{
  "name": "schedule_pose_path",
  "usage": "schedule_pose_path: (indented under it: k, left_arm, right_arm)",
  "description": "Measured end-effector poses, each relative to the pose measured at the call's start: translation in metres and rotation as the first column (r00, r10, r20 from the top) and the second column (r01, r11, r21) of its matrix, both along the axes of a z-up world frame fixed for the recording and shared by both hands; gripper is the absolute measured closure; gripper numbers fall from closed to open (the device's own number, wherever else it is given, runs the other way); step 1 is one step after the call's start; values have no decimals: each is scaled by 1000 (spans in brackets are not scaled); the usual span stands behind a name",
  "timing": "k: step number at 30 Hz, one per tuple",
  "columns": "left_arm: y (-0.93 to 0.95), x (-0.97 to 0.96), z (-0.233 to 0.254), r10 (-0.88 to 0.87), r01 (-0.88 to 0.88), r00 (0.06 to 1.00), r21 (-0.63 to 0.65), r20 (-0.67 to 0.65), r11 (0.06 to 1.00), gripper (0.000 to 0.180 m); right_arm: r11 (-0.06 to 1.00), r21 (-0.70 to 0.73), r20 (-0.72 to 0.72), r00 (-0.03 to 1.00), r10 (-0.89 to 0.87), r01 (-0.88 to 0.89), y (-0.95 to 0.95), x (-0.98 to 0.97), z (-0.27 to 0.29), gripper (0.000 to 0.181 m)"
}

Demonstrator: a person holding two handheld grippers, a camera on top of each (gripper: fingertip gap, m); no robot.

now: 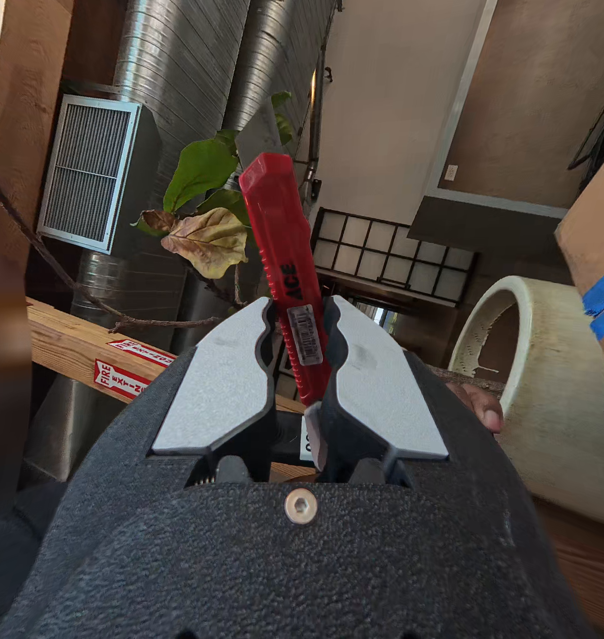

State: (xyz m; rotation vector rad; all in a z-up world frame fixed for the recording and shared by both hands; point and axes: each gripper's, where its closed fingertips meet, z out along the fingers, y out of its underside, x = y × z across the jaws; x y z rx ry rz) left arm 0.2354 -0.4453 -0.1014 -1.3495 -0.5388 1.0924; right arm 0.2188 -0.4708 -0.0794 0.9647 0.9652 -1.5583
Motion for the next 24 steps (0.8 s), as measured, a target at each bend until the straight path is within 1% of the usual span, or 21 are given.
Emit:
schedule_pose_path:
  k: [3,4,6,8,10,11,12,13,14,15,17,19,21,23,24]
  left_arm:
    - [-28,18,9,107,-108,994,-53,-32,993,158]
    - [-40,22,10,134,-134,991,-59,-8,989,166]
    - [-46,31,7,56,-51,994,-52,98,997,166]
    - [-55,35,8,33,-32,979,-6,204,999,166]
    - [-71,34,12,-4,-28,943,92,333,995,166]
    - [-78,34,17,-60,-8,917,168,394,986,166]
    - [-82,35,21,-138,26,881,245,452,969,166]
    - [-84,36,26,-217,68,840,302,497,951,166]
    - [-85,37,31,-273,107,805,323,526,940,166]
    - [-86,37,34,-296,143,778,302,555,943,166]
    - [-85,36,33,-271,198,740,185,616,963,166]
    - [-81,32,30,-232,254,716,64,658,965,166]
    - [-71,31,32,-240,325,703,-3,669,946,166]
    - [-60,29,36,-249,376,700,-50,669,925,166]
    - [-55,27,38,-248,393,705,-76,664,916,166]
  right_arm:
    - [999,-38,8,1000,30,-30,-19,28,4,154]
    - [999,-28,-8,999,42,-42,-23,35,3,154]
    - [999,22,-75,996,47,-45,-27,44,-1,156]
    - [991,131,-220,974,50,-21,-26,47,-6,160]
    - [954,293,-428,902,67,68,-16,40,-14,156]
    - [917,375,-537,838,96,135,-7,32,-17,153]
    - [874,440,-645,750,145,208,2,24,-17,150]
    - [825,487,-738,640,213,287,11,15,-16,148]
    - [779,514,-804,517,292,359,17,5,-13,146]
    - [750,523,-840,394,372,405,21,-3,-7,144]
    - [733,534,-842,189,504,422,19,-10,6,141]
    - [740,561,-805,35,593,371,11,-7,14,141]
    - [734,626,-746,-72,662,265,3,5,9,141]
    - [694,696,-681,-136,719,184,-1,15,-6,143]
    - [674,720,-655,-160,739,166,-2,17,-14,147]
